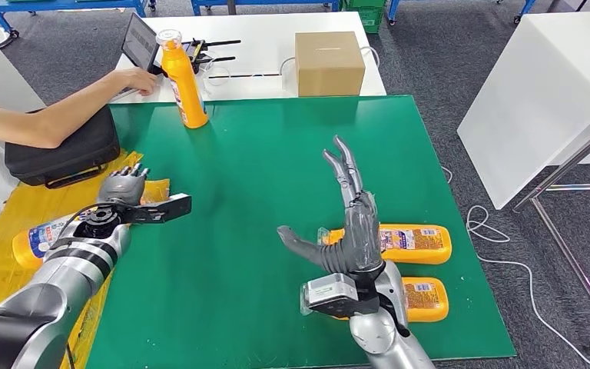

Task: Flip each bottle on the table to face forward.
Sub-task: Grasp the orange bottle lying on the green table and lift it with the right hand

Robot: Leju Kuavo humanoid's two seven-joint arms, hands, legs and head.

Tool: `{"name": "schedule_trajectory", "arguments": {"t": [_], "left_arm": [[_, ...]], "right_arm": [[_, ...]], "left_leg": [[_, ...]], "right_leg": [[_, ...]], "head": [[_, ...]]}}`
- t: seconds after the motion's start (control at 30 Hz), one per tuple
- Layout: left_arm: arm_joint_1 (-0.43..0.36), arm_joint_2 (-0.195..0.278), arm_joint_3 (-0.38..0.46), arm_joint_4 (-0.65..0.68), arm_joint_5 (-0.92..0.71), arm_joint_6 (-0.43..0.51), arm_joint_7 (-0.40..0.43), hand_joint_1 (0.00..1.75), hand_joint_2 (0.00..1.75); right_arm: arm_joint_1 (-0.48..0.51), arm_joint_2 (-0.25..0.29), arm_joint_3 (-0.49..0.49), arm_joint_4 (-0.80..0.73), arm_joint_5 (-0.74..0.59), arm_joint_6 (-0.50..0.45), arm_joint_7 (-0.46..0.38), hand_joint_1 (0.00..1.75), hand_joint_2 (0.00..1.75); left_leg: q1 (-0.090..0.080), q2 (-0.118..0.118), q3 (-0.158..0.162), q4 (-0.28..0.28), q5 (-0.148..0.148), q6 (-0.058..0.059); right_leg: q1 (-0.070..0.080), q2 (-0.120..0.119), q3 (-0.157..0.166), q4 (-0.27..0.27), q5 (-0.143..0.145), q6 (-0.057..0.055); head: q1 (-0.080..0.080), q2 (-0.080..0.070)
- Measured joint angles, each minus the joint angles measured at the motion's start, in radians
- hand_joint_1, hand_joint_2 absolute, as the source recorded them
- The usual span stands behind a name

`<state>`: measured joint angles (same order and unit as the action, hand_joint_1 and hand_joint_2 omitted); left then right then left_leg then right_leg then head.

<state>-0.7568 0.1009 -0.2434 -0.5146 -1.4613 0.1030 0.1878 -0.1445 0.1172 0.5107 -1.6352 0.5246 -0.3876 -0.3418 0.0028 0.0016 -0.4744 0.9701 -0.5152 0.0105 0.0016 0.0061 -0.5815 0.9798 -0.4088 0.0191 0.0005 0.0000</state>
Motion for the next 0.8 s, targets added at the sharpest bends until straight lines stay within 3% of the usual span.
{"name": "schedule_trajectory", "arguments": {"t": [0.2,0.4,0.6,0.73,0.8], "left_arm": [[0.056,0.000,-0.026,-0.169,0.137,0.003,-0.065,0.00,0.00],[0.165,0.025,-0.030,-0.409,0.445,-0.027,-0.223,0.00,0.00],[0.219,0.042,-0.029,-0.531,0.494,-0.033,-0.244,0.00,0.00],[0.275,0.045,-0.009,-0.607,0.727,-0.058,-0.350,0.00,1.75],[0.332,0.044,0.009,-0.674,0.913,-0.108,-0.433,0.00,1.75]], "right_arm": [[0.043,-0.003,-0.043,-0.018,0.015,-0.019,-0.002,0.00,1.75],[0.090,-0.014,-0.083,-0.043,0.024,-0.049,-0.018,0.00,1.75],[0.104,-0.021,-0.099,-0.058,0.024,-0.054,-0.023,0.00,1.75],[0.107,-0.029,-0.101,-0.064,0.041,-0.076,-0.023,0.00,1.75],[0.110,-0.043,-0.104,-0.070,0.086,-0.088,-0.011,0.00,1.75]], "left_leg": [[0.000,0.000,0.000,0.000,0.000,0.000],[0.000,0.000,-0.001,0.000,0.000,0.000],[0.000,0.000,-0.001,0.000,0.000,0.000],[0.000,0.001,0.000,0.000,0.000,0.000],[0.000,0.001,0.000,0.000,-0.001,0.000]], "right_leg": [[0.000,0.000,0.000,0.000,0.000,0.000],[0.000,0.000,0.000,0.000,0.000,0.000],[0.000,0.000,0.000,0.000,0.000,0.000],[0.000,0.000,0.000,0.000,0.000,0.000],[0.000,0.001,0.000,0.000,0.000,0.000]], "head": [[0.000,0.000],[0.000,0.000],[0.000,0.000],[0.000,0.000],[0.000,0.000]]}}
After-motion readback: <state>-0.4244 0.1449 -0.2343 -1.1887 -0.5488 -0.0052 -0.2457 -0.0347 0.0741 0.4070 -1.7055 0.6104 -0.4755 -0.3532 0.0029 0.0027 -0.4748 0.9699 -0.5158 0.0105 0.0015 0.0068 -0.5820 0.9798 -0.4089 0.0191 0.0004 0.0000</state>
